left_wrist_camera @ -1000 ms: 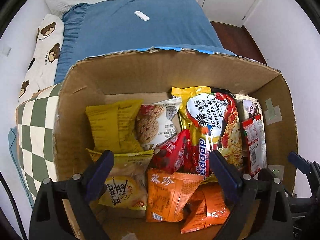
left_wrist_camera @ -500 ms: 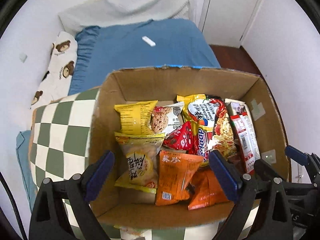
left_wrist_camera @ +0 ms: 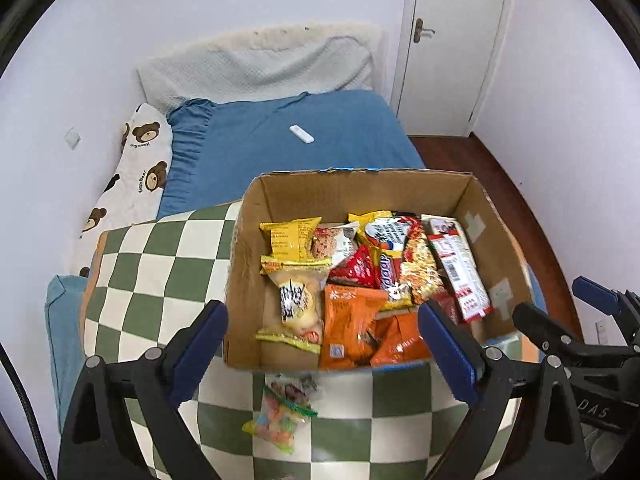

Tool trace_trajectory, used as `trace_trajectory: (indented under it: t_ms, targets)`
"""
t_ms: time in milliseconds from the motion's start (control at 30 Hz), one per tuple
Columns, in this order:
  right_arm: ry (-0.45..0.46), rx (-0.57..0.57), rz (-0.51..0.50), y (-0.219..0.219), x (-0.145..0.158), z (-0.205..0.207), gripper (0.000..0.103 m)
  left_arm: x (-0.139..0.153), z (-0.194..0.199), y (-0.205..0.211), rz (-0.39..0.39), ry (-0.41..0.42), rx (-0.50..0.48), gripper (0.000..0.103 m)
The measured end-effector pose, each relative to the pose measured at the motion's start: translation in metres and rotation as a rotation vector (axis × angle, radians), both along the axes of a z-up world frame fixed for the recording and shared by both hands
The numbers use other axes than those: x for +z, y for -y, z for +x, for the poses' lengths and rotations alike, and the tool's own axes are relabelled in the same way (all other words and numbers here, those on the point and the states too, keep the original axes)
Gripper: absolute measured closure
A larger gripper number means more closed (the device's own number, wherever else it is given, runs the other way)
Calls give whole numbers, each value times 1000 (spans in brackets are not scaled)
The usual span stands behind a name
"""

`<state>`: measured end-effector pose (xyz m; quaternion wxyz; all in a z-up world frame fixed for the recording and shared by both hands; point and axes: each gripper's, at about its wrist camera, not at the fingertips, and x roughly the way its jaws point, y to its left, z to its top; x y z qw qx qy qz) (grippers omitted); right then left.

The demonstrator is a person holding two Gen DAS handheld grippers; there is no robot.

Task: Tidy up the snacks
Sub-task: 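Carry both packets into the box and open both grippers, then grasp the clear candy-ball bag with the left gripper while the right grasps the white pastry packet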

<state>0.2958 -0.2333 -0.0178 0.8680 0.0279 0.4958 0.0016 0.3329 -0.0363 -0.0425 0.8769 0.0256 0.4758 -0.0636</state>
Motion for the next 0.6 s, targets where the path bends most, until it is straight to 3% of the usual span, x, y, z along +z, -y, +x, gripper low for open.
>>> trace_trajectory:
  t_ms: [167, 333, 400, 433, 467, 500, 600]
  targets:
    - [49, 0, 4, 0, 22, -26, 5, 16, -24, -6, -33, 29, 11, 6]
    - [67, 13, 92, -2, 33, -48, 5, 19, -41, -25, -32, 48, 58, 6]
    - [56, 31, 114, -9, 25, -55, 6, 11, -47, -38, 5, 48, 96, 6]
    - [43, 44, 134, -12, 19, -57, 13, 1, -51, -48, 36, 37, 120, 6]
    - [21, 62, 167, -17, 10, -59, 30, -6, -53, -56, 57, 27, 136, 6]
    - [-15, 77, 213, -22, -3, -60, 35, -15, -54, -64, 83, 8, 157, 6]
    - [-123, 94, 340, -41, -48, -60, 36, -52, -60, -93, 163, -65, 219, 6]
